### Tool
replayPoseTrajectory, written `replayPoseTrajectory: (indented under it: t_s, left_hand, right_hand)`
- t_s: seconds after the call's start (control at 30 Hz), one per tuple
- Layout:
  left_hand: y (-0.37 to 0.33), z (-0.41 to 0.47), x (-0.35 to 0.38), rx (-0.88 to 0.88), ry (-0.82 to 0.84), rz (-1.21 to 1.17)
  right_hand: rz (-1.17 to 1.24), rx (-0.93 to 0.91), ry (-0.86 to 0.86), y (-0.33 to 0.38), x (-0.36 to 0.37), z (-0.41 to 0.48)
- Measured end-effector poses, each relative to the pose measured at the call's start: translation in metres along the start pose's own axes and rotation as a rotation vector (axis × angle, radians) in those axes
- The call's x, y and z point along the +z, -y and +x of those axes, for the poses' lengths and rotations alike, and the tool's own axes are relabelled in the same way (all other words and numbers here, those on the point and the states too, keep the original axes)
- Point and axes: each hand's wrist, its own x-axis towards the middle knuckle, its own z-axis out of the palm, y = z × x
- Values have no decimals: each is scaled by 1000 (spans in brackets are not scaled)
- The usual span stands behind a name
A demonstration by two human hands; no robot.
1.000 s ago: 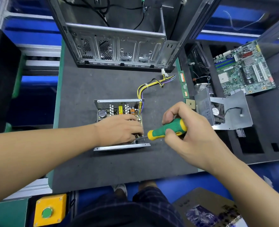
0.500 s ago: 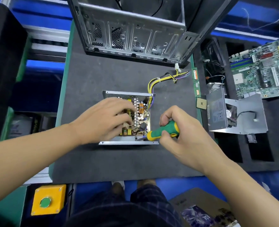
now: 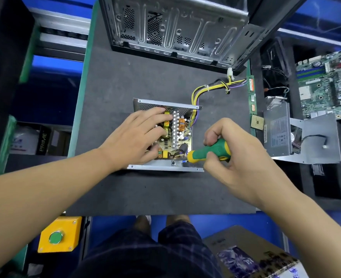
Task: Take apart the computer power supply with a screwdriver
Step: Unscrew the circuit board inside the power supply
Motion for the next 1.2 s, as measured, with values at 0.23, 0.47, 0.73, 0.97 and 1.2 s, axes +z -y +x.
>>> replayPoseTrajectory:
  t_s: [0.23,0.47,0.73,0.97,1.2]
  left_hand:
    - [-1,0,1,-8,-1,-6]
    - [-3,1,0,-23,5,-8]
    - [-4,1,-2,-28,10,1]
    - [-4,1,-2,-26,3,10]
    - [-6,2,-4,-35,6,20]
  right_hand:
    - [37,39,-1,-1,1,-2]
    - [1,9,8,2,1,-3]
    - [-75,-36,40,6,-2,-1]
    - [-224,-77,179,18,-9,4]
    - [-726,-141,133,37,-8,10]
